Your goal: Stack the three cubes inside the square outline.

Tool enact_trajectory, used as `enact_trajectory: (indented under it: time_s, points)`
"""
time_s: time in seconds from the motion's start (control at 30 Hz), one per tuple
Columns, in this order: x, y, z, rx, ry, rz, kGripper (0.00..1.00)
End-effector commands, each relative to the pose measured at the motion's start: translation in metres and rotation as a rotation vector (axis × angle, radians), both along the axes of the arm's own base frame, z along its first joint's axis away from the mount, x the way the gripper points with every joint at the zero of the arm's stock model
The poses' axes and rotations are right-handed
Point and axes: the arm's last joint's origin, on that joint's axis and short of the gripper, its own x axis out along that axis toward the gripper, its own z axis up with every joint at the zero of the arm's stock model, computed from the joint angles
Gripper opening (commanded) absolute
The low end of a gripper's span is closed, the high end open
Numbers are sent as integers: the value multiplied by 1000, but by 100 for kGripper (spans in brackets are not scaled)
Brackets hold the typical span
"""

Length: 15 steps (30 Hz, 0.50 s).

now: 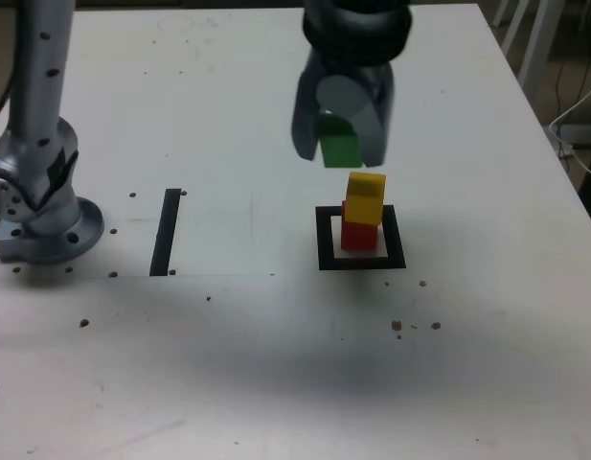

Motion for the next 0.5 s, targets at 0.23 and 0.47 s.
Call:
enact_trajectory:
  time_s: [0.23,0.47]
  points:
    - [14,-8,-10,-2,33,-17,30]
    - [21,-7,-21,3,59,-15,30]
